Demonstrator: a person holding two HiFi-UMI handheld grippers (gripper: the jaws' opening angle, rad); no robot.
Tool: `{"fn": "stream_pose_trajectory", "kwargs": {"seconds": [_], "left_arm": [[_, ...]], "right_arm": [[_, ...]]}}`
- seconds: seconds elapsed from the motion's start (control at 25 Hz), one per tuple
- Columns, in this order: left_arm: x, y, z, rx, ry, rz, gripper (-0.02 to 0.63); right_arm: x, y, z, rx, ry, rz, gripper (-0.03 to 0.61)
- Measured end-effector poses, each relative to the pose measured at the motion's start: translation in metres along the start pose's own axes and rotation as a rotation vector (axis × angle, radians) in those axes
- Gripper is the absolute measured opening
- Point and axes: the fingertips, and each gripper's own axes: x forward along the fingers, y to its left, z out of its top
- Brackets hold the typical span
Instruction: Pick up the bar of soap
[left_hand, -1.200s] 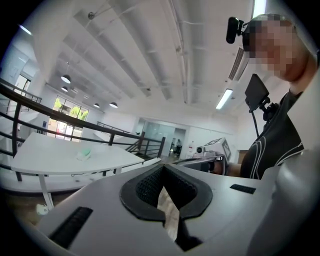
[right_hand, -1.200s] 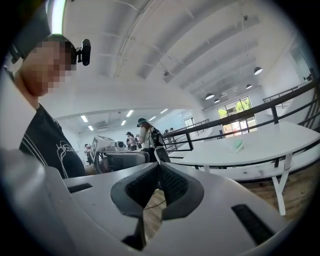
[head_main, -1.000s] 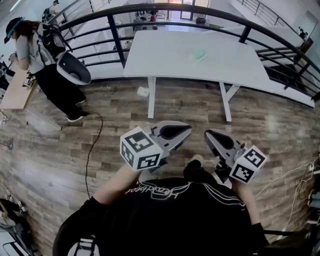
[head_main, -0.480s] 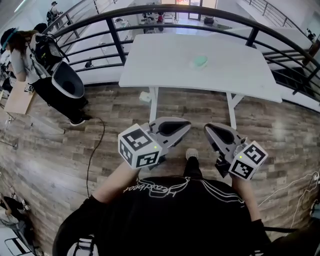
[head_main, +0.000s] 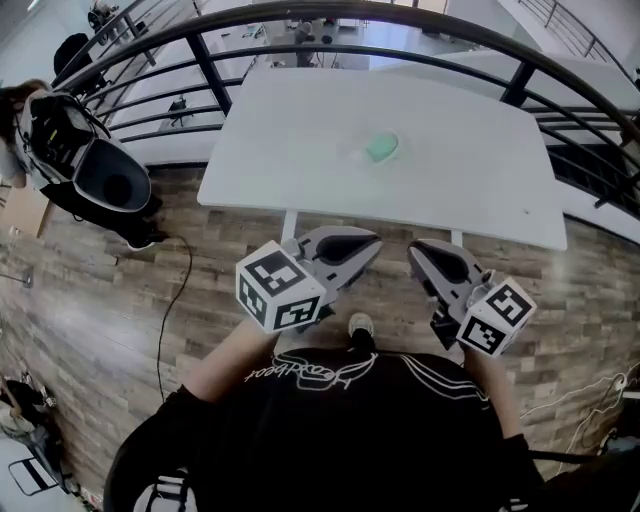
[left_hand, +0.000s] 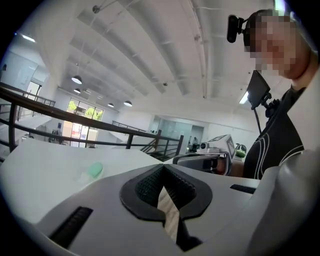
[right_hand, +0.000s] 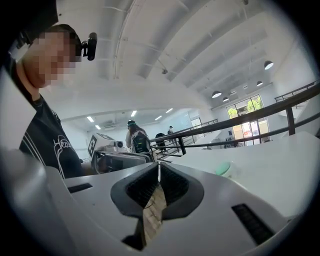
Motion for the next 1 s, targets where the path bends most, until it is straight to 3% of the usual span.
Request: {"fn": "stream_pose_trajectory", "kwargs": {"seconds": [0.16,0.32,0.68,1.0], "left_arm": [[0.059,0.034,0.032,0.016,-0.003,0.028,0.008],[0.095,0.041,0.046,0.068,0.006,0.022,0.008],[0.123,0.088,0.049,0.068,0.042,0.079,0.008],[0.101,0.11,0.024,0.086,0.086,0.124,0.008]], "right_arm": [[-0.001,-0.073,0.035,-0.023,-0.017,0.023,0.017],[-0.004,-0.113,0.048,-0.024,-0.028,0.045,0.017],[0.028,-0.157,0.049,0.003,-0.012,0.098,0.017],[0.051,-0.147,0.027,-0.009,0.017,0.093,0.017]]}}
